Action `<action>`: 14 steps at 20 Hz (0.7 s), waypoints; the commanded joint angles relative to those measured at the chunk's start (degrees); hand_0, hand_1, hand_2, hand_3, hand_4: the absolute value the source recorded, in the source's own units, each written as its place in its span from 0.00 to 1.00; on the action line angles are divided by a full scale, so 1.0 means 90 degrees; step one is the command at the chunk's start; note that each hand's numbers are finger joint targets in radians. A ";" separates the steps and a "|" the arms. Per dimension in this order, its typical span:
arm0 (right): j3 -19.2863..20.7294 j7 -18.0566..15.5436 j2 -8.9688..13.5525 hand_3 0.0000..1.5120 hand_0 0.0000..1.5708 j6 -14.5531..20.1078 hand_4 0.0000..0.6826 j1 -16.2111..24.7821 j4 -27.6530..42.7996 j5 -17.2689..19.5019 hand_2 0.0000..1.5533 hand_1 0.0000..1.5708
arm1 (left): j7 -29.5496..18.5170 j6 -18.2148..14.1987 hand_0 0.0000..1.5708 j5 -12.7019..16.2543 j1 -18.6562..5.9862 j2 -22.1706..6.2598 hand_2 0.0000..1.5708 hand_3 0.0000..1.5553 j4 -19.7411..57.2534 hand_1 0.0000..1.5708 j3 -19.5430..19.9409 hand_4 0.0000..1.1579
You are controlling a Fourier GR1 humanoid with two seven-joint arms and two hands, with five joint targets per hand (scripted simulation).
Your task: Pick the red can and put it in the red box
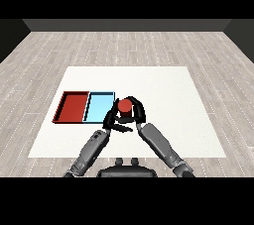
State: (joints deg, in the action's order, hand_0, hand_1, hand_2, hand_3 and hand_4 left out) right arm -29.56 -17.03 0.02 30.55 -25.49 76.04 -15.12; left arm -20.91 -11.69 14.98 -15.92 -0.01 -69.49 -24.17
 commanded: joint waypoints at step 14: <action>-0.0901 -0.0515 0.0000 0.91 0.95 0.0669 0.94 -0.0722 -0.0624 -0.0872 0.94 0.95 | -0.0027 -0.0487 0.00 0.0013 -0.0330 -0.0003 0.00 0.00 0.0069 0.00 -0.0413 0.25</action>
State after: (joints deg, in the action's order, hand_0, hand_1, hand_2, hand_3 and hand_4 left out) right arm -35.58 -20.93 0.41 33.78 -29.68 71.05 -21.29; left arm -21.83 -15.16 16.71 -17.67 -0.81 -69.38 -27.79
